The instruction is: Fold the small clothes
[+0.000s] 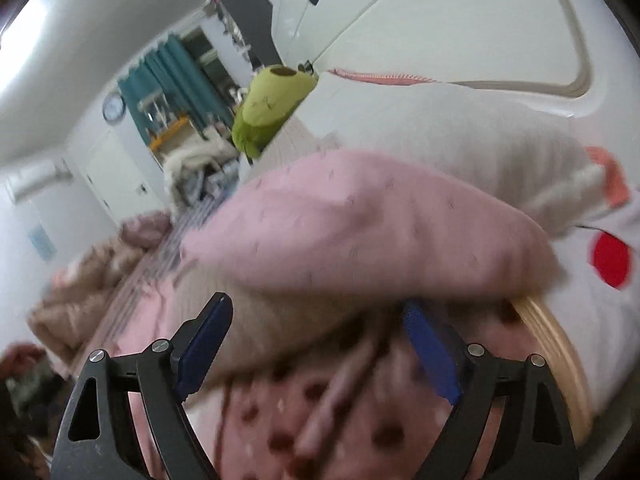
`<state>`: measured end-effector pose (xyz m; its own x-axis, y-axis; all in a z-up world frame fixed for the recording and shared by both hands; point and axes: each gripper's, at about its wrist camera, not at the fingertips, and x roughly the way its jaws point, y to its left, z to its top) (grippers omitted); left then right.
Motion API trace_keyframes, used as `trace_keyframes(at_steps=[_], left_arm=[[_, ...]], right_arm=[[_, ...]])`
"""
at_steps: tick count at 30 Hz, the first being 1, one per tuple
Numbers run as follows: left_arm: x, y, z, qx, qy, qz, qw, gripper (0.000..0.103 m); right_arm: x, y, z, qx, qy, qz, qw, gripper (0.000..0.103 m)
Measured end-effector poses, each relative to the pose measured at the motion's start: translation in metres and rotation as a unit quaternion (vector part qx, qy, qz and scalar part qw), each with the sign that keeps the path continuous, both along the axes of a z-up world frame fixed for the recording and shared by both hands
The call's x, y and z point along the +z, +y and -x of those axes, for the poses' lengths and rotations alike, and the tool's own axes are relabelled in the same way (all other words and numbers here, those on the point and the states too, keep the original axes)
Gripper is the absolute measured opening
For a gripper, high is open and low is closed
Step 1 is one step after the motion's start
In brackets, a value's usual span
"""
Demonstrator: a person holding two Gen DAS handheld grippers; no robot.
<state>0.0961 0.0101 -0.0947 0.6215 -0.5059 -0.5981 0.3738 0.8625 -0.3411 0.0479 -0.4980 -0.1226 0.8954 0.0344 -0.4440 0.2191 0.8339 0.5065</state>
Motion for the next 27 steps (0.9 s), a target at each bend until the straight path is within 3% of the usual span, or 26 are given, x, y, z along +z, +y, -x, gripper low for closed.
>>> trace_keyframes(at_steps=[7,11,14,17,18,19,23,27], left_arm=[[0.004,-0.014,-0.004,0.011,0.008,-0.001,0.9999,0.071],[0.009,-0.018,-0.001,0.002,0.003,-0.005,1.0,0.072],[0.011,-0.017,-0.001,0.005,0.003,-0.006,1.0,0.072],[0.013,-0.014,0.0,0.006,0.001,0.007,1.0,0.072],[0.014,-0.012,0.002,0.006,-0.003,0.01,0.9999,0.072],[0.015,-0.01,0.003,0.008,-0.006,0.013,0.9999,0.071],[0.015,0.006,0.006,0.017,-0.012,0.032,0.9993,0.072],[0.011,0.021,0.01,0.021,-0.012,0.048,0.9985,0.072]], right_arm=[[0.013,-0.002,-0.013,-0.04,-0.03,0.006,0.999,0.084],[0.026,-0.005,0.005,-0.028,-0.076,0.019,0.997,0.084],[0.031,-0.011,-0.004,-0.033,-0.086,-0.015,0.996,0.084],[0.035,-0.01,-0.021,-0.075,-0.057,-0.01,0.996,0.065],[0.038,-0.005,-0.024,-0.094,-0.045,0.015,0.994,0.044],[0.042,0.0,-0.027,-0.109,-0.032,0.05,0.992,0.01],[0.057,0.005,-0.025,-0.093,-0.037,0.064,0.993,0.005],[0.107,0.048,-0.02,-0.048,-0.082,0.137,0.986,0.005]])
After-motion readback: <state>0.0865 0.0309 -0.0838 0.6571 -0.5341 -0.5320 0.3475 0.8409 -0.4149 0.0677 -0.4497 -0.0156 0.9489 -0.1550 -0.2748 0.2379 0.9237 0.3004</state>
